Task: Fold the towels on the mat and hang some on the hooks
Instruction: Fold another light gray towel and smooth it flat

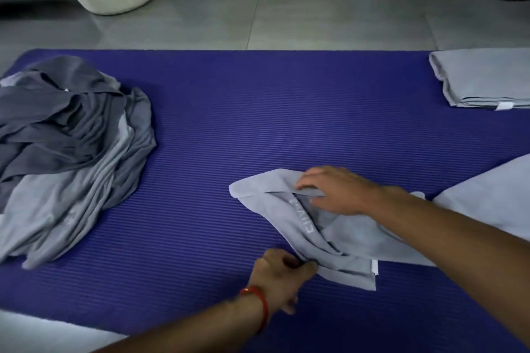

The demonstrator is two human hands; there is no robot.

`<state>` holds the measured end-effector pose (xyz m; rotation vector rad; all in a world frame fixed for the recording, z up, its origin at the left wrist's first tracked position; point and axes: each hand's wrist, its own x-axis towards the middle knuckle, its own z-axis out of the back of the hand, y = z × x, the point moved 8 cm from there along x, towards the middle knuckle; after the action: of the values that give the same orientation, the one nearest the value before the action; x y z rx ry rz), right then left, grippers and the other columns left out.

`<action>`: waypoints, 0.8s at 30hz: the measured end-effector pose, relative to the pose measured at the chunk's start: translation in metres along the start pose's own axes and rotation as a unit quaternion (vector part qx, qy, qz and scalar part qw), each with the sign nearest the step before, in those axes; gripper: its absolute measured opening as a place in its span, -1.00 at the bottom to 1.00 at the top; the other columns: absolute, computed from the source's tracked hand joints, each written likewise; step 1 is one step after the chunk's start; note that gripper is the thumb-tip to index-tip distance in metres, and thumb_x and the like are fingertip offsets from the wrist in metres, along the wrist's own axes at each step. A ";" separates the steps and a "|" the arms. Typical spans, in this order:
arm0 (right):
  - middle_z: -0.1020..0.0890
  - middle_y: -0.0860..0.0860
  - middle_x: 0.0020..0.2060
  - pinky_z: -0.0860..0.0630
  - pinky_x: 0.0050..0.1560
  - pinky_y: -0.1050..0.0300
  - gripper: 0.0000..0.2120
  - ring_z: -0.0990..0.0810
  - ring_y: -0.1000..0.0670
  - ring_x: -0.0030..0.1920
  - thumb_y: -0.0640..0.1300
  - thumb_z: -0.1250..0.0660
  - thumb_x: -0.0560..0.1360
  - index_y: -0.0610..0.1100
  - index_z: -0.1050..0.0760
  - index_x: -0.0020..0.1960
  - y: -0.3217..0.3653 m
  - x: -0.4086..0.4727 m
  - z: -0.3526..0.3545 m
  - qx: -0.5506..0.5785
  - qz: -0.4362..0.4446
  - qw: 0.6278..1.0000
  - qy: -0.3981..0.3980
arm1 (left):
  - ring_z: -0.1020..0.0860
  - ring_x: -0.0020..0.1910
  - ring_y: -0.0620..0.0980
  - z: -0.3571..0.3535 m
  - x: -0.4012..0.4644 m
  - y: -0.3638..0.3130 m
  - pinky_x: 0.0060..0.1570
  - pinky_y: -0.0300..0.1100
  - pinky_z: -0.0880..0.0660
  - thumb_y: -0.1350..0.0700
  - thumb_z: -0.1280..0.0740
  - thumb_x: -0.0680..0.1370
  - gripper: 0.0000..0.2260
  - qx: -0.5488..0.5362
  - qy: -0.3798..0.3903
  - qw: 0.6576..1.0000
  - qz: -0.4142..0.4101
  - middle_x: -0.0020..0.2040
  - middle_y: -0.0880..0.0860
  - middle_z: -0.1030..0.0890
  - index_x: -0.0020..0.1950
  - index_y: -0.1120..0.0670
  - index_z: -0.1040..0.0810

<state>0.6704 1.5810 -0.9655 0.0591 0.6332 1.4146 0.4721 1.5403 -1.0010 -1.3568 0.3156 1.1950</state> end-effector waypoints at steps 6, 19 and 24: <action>-0.09 0.12 0.63 -0.26 0.45 -0.08 -0.59 -0.16 0.01 0.58 -0.04 -0.24 0.65 0.06 -0.37 0.49 -0.009 -0.017 -0.024 -0.078 -0.012 0.996 0.045 | -0.61 -0.46 0.01 -0.041 0.005 -0.004 -0.30 -0.01 -0.67 0.05 -0.50 0.52 -0.73 -0.173 0.014 0.982 0.076 -0.22 0.14 -0.60 0.00 0.25 -0.62; -0.49 -0.07 0.16 -0.52 0.07 -0.11 -0.73 -0.59 -0.19 0.10 -0.01 -0.28 0.58 -0.12 -0.46 0.22 -0.003 0.022 0.044 -0.155 -0.068 0.981 -0.100 | -0.57 -0.32 0.07 0.092 -0.019 0.056 -0.25 0.06 -0.68 0.26 -0.32 0.60 -0.79 -0.319 -0.226 0.920 0.009 -0.36 0.13 -0.49 -0.19 0.16 -0.36; -0.45 -0.01 0.31 -0.44 0.17 -0.15 -0.45 -0.49 -0.16 0.25 0.18 -0.37 0.50 0.04 -0.31 0.41 0.065 0.086 0.029 -0.131 0.023 0.990 -0.052 | -0.60 -0.21 0.10 0.159 -0.023 0.094 -0.22 0.01 -0.67 0.29 -0.29 0.62 -0.89 -0.283 -0.222 0.933 -0.013 -0.19 0.20 -0.57 -0.09 0.19 -0.43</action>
<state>0.6266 1.6821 -0.9474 -0.0608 0.3582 1.5183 0.3176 1.6442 -0.9937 -1.5091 -0.4015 1.6000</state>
